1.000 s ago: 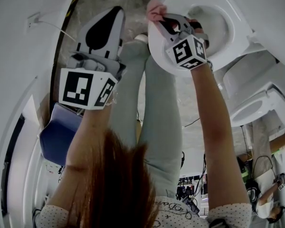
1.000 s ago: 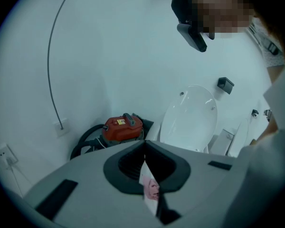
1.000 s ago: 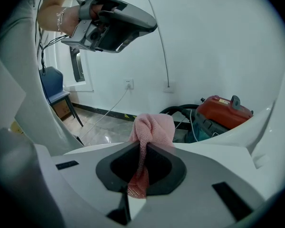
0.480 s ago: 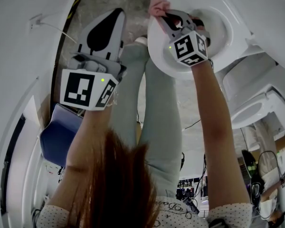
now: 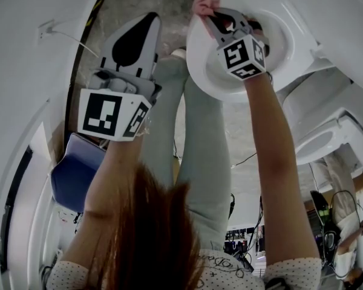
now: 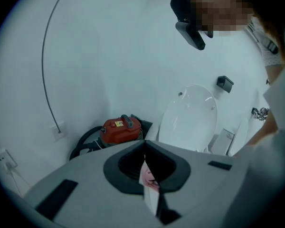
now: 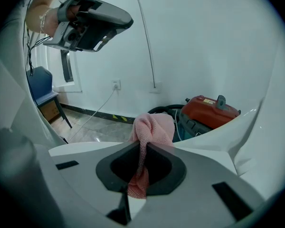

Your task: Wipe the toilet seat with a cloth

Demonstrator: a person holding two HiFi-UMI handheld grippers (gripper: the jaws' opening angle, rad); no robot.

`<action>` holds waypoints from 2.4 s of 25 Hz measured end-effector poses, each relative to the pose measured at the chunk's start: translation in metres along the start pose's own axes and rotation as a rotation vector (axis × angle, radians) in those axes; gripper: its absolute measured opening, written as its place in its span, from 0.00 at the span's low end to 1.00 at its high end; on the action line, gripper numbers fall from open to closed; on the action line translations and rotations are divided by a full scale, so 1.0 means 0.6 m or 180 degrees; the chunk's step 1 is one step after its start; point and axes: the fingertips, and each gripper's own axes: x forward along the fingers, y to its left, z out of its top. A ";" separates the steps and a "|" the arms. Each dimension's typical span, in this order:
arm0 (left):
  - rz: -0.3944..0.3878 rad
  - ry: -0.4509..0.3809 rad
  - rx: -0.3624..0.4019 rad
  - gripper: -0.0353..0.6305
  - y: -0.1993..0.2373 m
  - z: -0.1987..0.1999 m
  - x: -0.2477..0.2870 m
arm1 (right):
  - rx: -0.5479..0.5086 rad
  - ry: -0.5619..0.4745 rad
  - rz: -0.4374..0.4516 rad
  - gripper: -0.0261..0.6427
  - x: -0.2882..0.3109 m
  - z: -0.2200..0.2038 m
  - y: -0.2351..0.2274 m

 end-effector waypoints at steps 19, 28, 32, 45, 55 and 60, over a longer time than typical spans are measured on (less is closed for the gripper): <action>0.0052 -0.0008 0.0000 0.06 -0.010 -0.002 0.005 | 0.0075 -0.0078 -0.0275 0.09 -0.011 -0.008 -0.068; 0.0044 -0.0007 -0.0018 0.06 -0.017 -0.006 0.010 | 0.0101 -0.0050 -0.0446 0.09 -0.018 -0.017 -0.101; 0.0047 -0.0005 -0.0028 0.06 -0.015 -0.008 0.010 | 0.0129 -0.0038 -0.0524 0.09 -0.020 -0.017 -0.113; 0.0031 -0.0017 -0.0010 0.06 -0.012 0.000 0.008 | 0.0508 -0.0008 -0.0832 0.09 -0.036 -0.019 -0.152; 0.0005 0.0002 0.0013 0.06 -0.012 -0.001 0.009 | 0.0771 -0.0003 -0.1143 0.09 -0.055 -0.035 -0.186; -0.0010 0.0007 0.0020 0.06 -0.012 -0.001 0.009 | 0.0904 -0.0026 -0.1254 0.09 -0.064 -0.041 -0.196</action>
